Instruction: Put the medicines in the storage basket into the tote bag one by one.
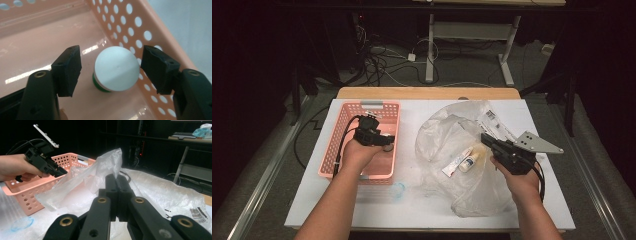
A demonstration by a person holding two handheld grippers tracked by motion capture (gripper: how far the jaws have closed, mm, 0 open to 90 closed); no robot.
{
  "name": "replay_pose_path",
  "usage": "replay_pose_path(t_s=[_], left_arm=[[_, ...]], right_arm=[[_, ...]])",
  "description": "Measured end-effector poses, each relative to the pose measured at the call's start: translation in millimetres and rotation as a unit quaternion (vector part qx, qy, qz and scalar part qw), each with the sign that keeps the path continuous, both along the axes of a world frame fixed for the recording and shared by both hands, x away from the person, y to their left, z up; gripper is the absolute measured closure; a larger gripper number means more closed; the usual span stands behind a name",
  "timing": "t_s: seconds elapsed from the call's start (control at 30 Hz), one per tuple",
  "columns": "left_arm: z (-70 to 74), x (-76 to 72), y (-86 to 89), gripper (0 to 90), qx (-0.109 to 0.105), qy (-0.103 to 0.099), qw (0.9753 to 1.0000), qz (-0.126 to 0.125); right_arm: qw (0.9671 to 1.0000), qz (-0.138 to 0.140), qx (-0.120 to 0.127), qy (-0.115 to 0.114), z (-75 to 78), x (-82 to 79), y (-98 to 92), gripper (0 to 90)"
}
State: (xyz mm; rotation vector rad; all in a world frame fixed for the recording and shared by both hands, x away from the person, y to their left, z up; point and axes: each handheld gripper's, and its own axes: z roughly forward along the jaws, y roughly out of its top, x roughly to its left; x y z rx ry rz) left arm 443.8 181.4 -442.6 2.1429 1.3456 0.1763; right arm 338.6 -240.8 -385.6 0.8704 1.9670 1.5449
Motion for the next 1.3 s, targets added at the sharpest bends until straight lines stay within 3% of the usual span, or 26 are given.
replay_pose_path(t_s=[0.3, 0.53, 0.97, 1.3], left_arm=[[-4.8, 1.8, -6.6, 47.4, 0.021, 0.011, 0.9997, -0.008], [-3.4, 1.3, -6.5, 48.3, 0.025, 0.008, 0.9997, 0.001], [22.3, -19.5, 2.4, 48.4, -0.004, -0.043, 0.999, 0.005], [35.6, -50.7, 6.5, 48.4, -0.05, -0.088, 0.9948, 0.013]], right_arm=[[1.0, -0.001, 0.001, 0.001, 0.3, -0.2, -1.0, 90.0], [1.0, 0.0, 0.001, 0.0, 0.9, -0.8, -0.8, 90.0], [1.0, 0.0, 0.0, -0.003, 1.2, -0.8, -0.3, 90.0], [1.0, -0.001, -0.001, -0.001, 1.0, -0.7, -0.2, 90.0]])
